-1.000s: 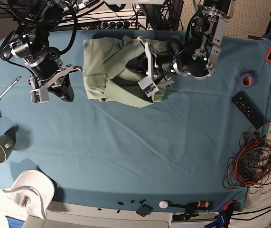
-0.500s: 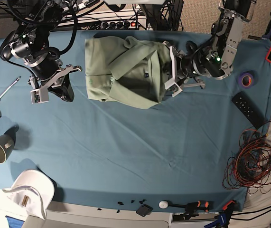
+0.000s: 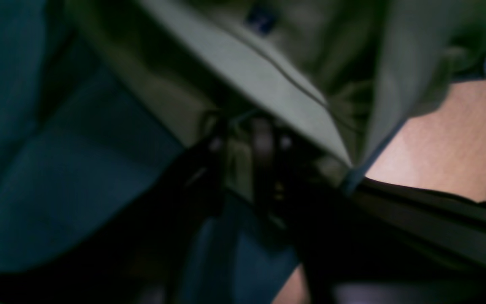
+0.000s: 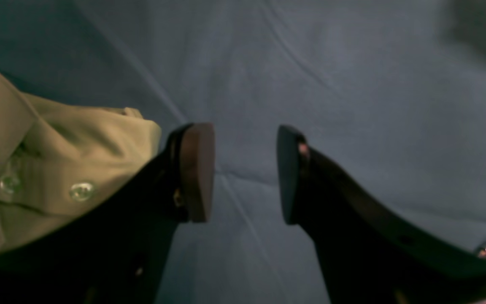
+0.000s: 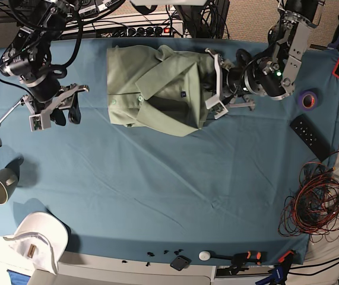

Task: Fold the T-shirt properly
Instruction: 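Release the shirt with the right gripper and move the left gripper onto the shirt, then grasp the shirt edges with both grippers on opposite sides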

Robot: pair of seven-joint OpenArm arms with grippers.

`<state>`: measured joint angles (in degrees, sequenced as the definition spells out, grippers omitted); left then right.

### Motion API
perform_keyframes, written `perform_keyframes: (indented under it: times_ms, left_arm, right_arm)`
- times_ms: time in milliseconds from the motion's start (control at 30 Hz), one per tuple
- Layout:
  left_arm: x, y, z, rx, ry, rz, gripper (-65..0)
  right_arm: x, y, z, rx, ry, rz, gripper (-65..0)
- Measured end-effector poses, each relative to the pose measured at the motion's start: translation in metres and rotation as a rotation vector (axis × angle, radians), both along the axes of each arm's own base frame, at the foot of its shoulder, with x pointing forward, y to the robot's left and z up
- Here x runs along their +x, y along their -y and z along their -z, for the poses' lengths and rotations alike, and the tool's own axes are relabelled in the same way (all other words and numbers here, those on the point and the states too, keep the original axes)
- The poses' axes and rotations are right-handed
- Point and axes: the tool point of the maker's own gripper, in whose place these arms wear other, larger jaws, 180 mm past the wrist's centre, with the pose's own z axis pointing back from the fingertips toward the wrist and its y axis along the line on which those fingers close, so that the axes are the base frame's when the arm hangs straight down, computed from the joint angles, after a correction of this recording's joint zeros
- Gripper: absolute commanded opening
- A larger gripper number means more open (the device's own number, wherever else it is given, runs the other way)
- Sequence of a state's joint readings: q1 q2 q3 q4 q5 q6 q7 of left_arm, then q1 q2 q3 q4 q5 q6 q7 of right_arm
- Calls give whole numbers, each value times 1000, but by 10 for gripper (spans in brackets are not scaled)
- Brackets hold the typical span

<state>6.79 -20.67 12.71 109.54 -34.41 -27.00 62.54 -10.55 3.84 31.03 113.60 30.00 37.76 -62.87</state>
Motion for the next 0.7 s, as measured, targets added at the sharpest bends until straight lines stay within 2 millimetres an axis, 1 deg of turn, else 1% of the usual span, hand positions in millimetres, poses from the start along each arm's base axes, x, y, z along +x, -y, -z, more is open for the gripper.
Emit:
perform_keyframes:
  times_ms: [67,100,133,267,333,400,467,600,633,700]
  left_arm:
    - [1,0,-2,-1,7,1,-357]
    - [1,0,-1,3,8,1,-330]
    - [0,0,-1,3,7,1,-317]
    - [0,-5,4,34,9,-6,-315]
    - [-2,-5,5,36,5,-5,-315]
    - [-3,-7,6,43,0,-4,-315]
    - [-3,-6,6,43,0,-4,-315]
    - [-3,-7,6,44,0,-4,-315]
    - [-3,-7,6,46,0,-4,-315]
    - [-5,-12,8,65,-7,0,-315]
  right_arm:
    - [7,-6,7,79,-22,-13,-403]
    - [11,-10,12,129,-31,-23,-404]
    - [15,-16,17,181,-45,-45,-404]
    - [24,-41,44,405,-159,-112,-403]
    - [25,-52,53,512,-203,-142,-404]
    - [30,-60,55,609,-202,-150,-403]
    - [34,-66,53,677,-187,-157,-404]
    - [39,-68,51,708,-177,-160,-406]
    - [39,-68,51,708,-177,-160,-418]
    - [38,-67,52,706,-182,-158,-501]
